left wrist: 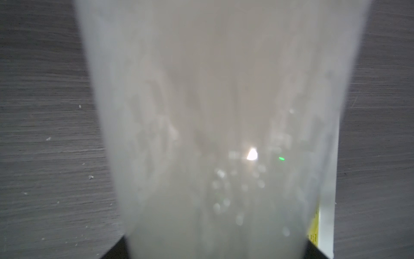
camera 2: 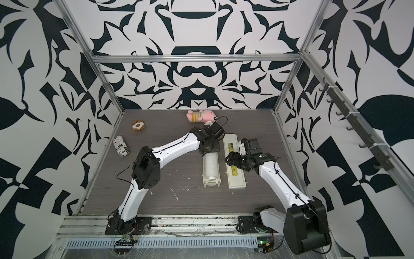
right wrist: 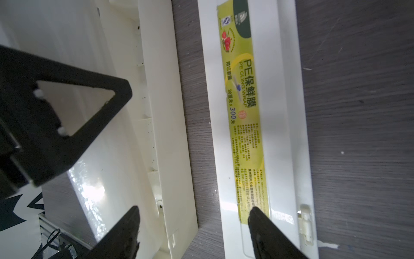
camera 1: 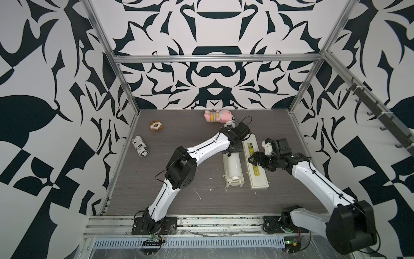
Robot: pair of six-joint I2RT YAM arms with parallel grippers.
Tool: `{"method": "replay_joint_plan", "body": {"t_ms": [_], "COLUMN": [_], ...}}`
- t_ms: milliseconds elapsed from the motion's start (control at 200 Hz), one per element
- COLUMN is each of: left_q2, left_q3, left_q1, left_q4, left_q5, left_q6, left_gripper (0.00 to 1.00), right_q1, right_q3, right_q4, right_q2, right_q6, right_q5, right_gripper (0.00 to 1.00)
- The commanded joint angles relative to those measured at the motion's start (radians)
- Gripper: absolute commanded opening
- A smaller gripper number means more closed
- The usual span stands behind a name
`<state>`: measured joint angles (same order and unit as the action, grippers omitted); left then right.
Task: Put plastic wrap rolls into dispensers
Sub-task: Place the plastic wrap into the plastic wrap cutting box.
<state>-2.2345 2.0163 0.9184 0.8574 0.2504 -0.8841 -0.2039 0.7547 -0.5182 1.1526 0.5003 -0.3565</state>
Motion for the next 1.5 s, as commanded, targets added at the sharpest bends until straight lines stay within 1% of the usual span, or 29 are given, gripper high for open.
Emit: {"method": "replay_joint_plan", "body": {"t_ms": [0,155,310,530,680,845,1020,1070,1170,1230,1255,1285,1305,1370,1400,1405,1415,1425,1495], "left_q2": [0.030,0.049,0.049,0.062,0.037,0.016,-0.026,-0.016,0.023,0.024,0.022,0.016,0.011,0.004,0.006,0.007,0.008,0.010,0.026], "left_q3": [0.038,-0.013,-0.018,-0.030,-0.047,-0.053,-0.025,-0.042,-0.101,-0.099,-0.095,-0.088,-0.080,-0.062,-0.059,-0.058,-0.057,-0.056,-0.049], "left_q1": [0.007,0.006,0.006,0.008,0.014,0.016,0.016,0.016,0.016,0.016,0.016,0.016,0.016,0.016,0.016,0.016,0.016,0.015,0.016], "left_q4": [-0.025,-0.038,-0.038,-0.025,-0.029,-0.020,0.001,0.002,-0.058,-0.060,-0.055,-0.050,-0.048,-0.024,-0.031,-0.031,-0.036,-0.038,-0.079], "left_q5": [0.025,0.024,-0.004,-0.010,-0.017,0.015,-0.005,-0.005,0.003,0.004,0.004,0.002,0.001,0.001,-0.001,-0.001,-0.001,0.001,-0.001], "left_q6": [-0.025,-0.031,-0.036,-0.043,-0.052,-0.072,-0.080,-0.093,-0.098,-0.084,-0.078,-0.071,-0.068,-0.058,-0.056,-0.055,-0.054,-0.052,-0.041], "left_gripper": [0.46,0.46,0.46,0.46,0.46,0.46,0.45,0.44,0.45,0.50,0.55,0.66,0.72,0.82,0.84,0.87,0.96,0.99,0.99], "right_q1": [0.008,0.009,0.009,0.009,0.009,0.011,0.013,0.013,0.014,0.014,0.014,0.015,0.015,0.015,0.015,0.015,0.015,0.015,0.015], "right_q3": [-0.006,-0.010,-0.023,-0.039,-0.039,-0.045,-0.038,-0.038,-0.038,-0.038,-0.037,-0.039,-0.038,-0.034,-0.034,-0.034,-0.033,-0.032,-0.031], "right_q4": [0.010,0.023,0.032,0.046,0.057,0.063,0.052,0.051,0.052,0.053,0.056,0.058,0.058,0.058,0.058,0.058,0.057,0.057,0.056], "right_q2": [-0.018,-0.009,0.001,0.001,0.016,0.015,0.012,0.008,0.011,0.018,0.019,0.020,0.021,0.020,0.020,0.021,0.021,0.021,0.018], "right_q6": [-0.017,-0.012,-0.005,0.003,0.003,0.003,-0.003,-0.005,-0.008,-0.008,-0.008,-0.008,-0.008,-0.008,-0.009,-0.008,-0.009,-0.009,-0.012], "right_q5": [-0.018,-0.019,-0.022,-0.022,-0.025,-0.021,-0.010,-0.005,-0.001,-0.005,-0.007,-0.009,-0.010,-0.010,-0.012,-0.012,-0.012,-0.012,-0.012], "right_gripper": [0.75,0.75,0.75,0.75,0.75,0.75,0.75,0.75,0.75,0.75,0.75,0.75,0.75,0.75,0.75,0.75,0.75,0.75,0.75]}}
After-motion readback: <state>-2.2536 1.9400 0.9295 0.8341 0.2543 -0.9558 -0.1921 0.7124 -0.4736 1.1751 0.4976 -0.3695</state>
